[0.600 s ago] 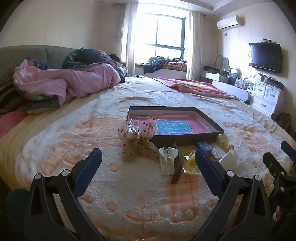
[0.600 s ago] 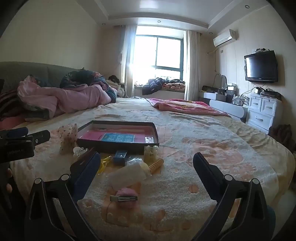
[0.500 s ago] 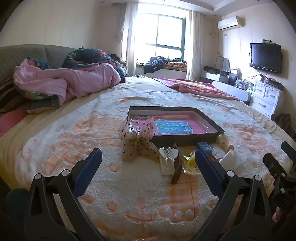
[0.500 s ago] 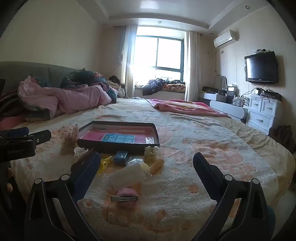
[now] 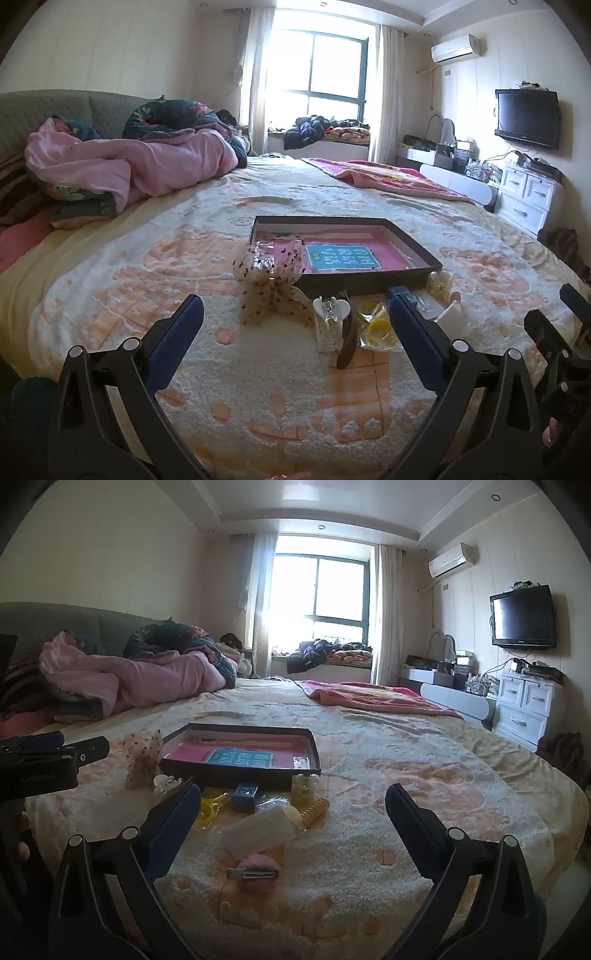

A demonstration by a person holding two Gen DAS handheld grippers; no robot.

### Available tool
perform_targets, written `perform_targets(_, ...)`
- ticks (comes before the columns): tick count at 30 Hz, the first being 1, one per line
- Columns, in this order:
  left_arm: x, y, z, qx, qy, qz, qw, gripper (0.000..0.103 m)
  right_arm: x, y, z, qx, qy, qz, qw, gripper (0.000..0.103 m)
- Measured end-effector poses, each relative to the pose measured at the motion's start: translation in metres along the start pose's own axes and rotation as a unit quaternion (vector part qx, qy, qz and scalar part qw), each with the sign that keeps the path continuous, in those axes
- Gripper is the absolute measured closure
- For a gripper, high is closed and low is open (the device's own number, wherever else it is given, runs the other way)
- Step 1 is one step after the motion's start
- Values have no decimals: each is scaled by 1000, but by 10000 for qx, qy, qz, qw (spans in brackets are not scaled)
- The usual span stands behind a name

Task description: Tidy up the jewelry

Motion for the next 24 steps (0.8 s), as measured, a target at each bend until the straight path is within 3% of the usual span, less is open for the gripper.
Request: perform_targets(24, -8, -2, 1, 0, -66, -43, 10000, 11, -2, 0, 0, -10, 4, -4, 10000, 6)
Point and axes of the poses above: each gripper's, at about its wrist camera, not at the fingertips, and x roughly the way its jaws point, y to its left, z to its top, the point moved 2 cm from there along x, roughly the way its jaws point, and after that the axes turned 14 degrees about -z, right-handed, at the moved point
